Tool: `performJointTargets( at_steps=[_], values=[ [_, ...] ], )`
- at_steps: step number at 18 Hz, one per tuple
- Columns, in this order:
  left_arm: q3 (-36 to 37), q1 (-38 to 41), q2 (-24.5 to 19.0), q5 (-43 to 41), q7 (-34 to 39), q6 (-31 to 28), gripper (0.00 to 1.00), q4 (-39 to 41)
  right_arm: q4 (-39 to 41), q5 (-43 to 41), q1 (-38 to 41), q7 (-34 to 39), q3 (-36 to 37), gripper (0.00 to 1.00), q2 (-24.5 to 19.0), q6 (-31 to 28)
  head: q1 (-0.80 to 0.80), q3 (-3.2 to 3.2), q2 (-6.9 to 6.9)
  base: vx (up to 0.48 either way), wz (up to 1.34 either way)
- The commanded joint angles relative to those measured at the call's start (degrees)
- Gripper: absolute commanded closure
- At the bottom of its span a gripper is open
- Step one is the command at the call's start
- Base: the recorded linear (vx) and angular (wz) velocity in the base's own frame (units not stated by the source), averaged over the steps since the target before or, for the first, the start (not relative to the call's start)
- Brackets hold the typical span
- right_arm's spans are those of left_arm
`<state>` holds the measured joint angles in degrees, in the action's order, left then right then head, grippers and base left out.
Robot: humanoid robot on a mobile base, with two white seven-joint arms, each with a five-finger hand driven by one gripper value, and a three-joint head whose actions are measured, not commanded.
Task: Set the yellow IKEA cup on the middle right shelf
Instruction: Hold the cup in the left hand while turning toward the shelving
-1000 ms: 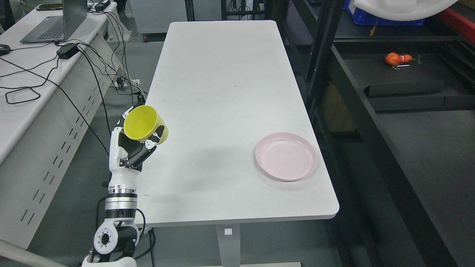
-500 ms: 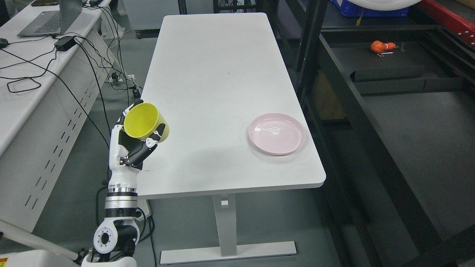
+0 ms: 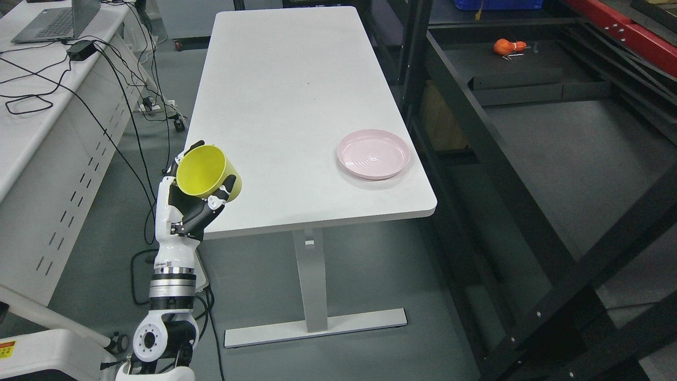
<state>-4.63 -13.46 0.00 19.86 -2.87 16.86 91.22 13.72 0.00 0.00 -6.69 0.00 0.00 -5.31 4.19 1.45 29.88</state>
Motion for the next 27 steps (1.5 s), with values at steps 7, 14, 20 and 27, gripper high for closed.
performJointTargets(
  at_steps=[7, 14, 20, 27],
  values=[
    [0.2, -0.1, -1.0, 0.0, 0.0, 0.0, 0.99, 0.4, 0.0, -1.4, 0.8, 0.0, -1.0, 0.01, 1.0, 0.0, 0.0, 0.0, 0.0, -0.267, -0.19],
    [1.3, -0.3, -1.0, 0.0, 0.0, 0.3, 0.99, 0.4, 0.0, -1.4, 0.8, 0.0, -1.0, 0.01, 1.0, 0.0, 0.0, 0.0, 0.0, -0.285, -0.31],
    [2.3, -0.3, -1.0, 0.0, 0.0, 0.6, 0.99, 0.5, 0.0, -1.4, 0.8, 0.0, -1.0, 0.01, 1.0, 0.0, 0.0, 0.0, 0.0, -0.225, -0.72],
    [5.0, -0.5, -1.0, 0.0, 0.0, 1.4, 0.99, 0.5, 0.0, -1.4, 0.8, 0.0, -1.0, 0.01, 1.0, 0.0, 0.0, 0.0, 0.0, -0.077, -0.79]
  ],
)
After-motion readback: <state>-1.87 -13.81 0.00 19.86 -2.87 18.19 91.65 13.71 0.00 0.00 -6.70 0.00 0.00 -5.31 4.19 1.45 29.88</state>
